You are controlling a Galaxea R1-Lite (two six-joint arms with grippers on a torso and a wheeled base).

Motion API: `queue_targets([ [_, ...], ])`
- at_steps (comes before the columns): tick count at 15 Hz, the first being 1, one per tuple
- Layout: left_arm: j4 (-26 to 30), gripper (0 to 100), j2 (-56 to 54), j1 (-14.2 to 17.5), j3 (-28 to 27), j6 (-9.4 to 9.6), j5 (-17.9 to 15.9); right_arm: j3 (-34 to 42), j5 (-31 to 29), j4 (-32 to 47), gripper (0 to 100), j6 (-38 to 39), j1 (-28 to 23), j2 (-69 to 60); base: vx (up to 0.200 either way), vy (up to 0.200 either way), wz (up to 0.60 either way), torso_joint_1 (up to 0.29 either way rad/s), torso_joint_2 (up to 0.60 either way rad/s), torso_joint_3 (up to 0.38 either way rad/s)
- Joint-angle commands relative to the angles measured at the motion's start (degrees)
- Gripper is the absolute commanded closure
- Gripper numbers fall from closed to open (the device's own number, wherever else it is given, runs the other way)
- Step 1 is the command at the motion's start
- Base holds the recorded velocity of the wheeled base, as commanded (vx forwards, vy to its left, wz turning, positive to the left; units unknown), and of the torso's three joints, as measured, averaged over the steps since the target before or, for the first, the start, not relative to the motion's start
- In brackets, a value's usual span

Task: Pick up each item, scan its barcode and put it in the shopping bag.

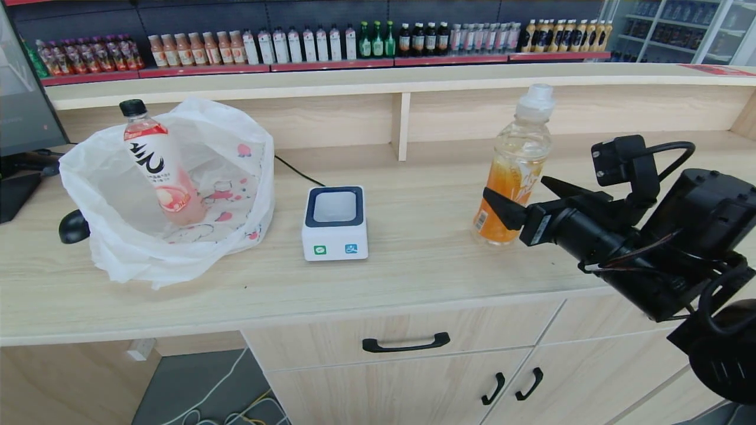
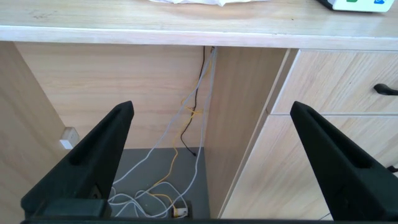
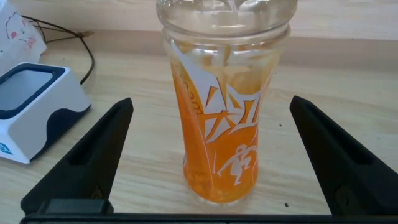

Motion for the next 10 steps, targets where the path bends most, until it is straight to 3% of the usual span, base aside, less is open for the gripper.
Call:
queue_targets([
  [1,0.0,0,0.0,-0.1,0.0,0.02,0.0,-0.3,0.0,-0.2,0,0.0,0.0,1.8,0.0,0.0,0.0,0.0,0.0,0.0],
  [10,0.0,0,0.0,0.0,0.0,0.02,0.0,-5.8,0.0,-1.9,0,-0.1,-1.8,7.8,0.0,0.0,0.0,0.0,0.0,0.0],
])
